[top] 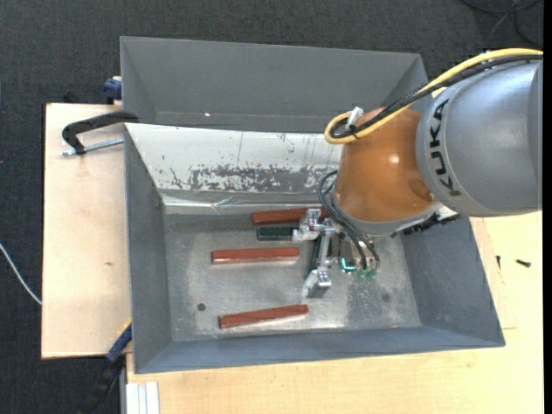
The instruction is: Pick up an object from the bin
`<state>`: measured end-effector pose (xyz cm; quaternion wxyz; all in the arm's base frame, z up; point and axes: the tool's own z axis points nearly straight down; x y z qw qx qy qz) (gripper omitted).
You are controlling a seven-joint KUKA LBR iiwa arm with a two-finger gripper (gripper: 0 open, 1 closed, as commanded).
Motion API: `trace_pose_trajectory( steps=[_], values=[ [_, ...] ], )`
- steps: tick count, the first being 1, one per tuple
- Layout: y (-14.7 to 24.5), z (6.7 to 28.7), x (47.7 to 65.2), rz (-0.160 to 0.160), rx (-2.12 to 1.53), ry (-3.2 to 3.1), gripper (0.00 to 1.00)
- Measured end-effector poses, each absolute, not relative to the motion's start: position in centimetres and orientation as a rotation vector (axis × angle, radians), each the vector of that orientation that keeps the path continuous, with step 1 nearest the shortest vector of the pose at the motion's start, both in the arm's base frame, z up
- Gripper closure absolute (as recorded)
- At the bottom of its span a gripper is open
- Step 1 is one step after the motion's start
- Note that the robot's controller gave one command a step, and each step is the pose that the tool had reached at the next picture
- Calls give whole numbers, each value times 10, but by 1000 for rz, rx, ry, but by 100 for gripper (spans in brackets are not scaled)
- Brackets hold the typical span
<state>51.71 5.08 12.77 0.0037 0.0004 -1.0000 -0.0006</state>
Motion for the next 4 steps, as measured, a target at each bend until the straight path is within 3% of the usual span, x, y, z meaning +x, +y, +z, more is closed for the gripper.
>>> trace_pose_trajectory(
  steps=[1,2,3,4],
  values=[
    [50,132,519,-3,-1,-3143,0],
    [70,121,556,-2,296,-3134,0],
    [76,117,564,-3,135,-3145,0],
    [68,139,555,-2,218,-3141,0]
  ],
)
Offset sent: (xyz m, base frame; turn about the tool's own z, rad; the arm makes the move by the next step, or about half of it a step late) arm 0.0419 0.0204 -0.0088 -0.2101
